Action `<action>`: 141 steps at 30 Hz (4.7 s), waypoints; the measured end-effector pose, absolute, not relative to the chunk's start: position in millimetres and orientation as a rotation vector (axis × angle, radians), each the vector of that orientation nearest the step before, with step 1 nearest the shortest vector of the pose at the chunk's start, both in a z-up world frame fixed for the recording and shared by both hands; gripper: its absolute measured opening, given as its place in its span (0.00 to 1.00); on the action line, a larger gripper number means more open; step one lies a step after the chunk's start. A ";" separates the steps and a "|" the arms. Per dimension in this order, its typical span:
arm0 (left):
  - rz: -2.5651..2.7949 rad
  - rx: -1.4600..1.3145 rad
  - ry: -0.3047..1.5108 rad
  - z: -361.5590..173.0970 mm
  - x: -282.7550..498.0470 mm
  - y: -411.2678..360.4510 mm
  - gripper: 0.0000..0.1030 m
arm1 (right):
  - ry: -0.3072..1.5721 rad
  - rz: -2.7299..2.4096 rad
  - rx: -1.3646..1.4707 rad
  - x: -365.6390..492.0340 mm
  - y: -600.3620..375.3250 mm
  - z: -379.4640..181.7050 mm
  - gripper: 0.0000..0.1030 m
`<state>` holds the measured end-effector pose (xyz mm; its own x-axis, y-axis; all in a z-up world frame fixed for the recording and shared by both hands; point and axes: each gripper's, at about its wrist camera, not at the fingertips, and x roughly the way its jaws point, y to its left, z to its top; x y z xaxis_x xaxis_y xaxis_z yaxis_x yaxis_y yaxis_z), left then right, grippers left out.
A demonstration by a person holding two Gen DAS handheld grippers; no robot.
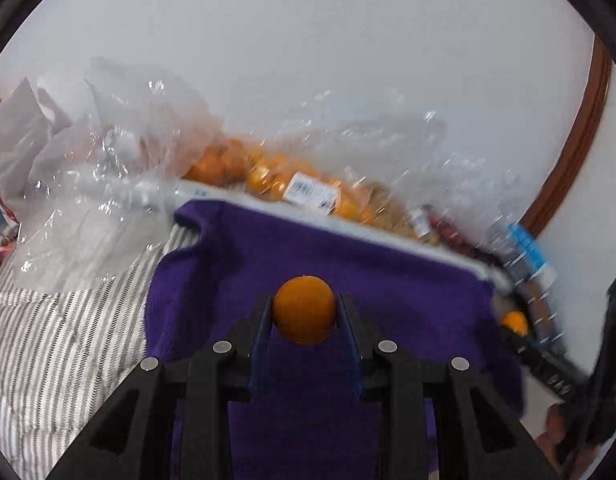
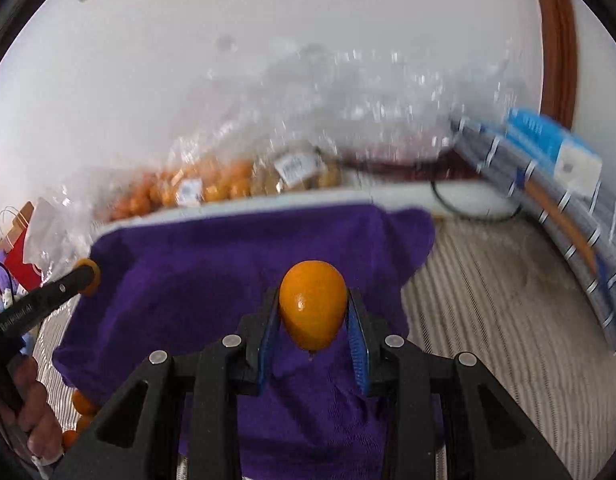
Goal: Organize fruits
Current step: 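Grasp a small kumquat with the left gripper while the right carries its fruit to the towel, then open both grippers to drop the fruits onto the purple towel, then grasp a yellow-green fruit with the right gripper while the left grasps an orange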
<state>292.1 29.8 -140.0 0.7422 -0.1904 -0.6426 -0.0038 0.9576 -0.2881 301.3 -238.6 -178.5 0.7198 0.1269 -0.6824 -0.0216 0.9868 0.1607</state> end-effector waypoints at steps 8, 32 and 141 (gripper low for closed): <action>-0.097 -0.278 0.782 -141.3 295.7 39.2 0.30 | 0.809 0.105 0.129 307.7 -232.7 -199.3 0.31; -0.109 -0.286 0.953 -167.0 310.9 36.5 0.30 | 0.855 0.070 0.072 317.2 -224.6 -215.3 0.31; -0.240 -0.144 0.867 -188.5 139.4 37.3 0.41 | 0.761 0.145 -0.013 102.6 -219.9 -216.9 0.27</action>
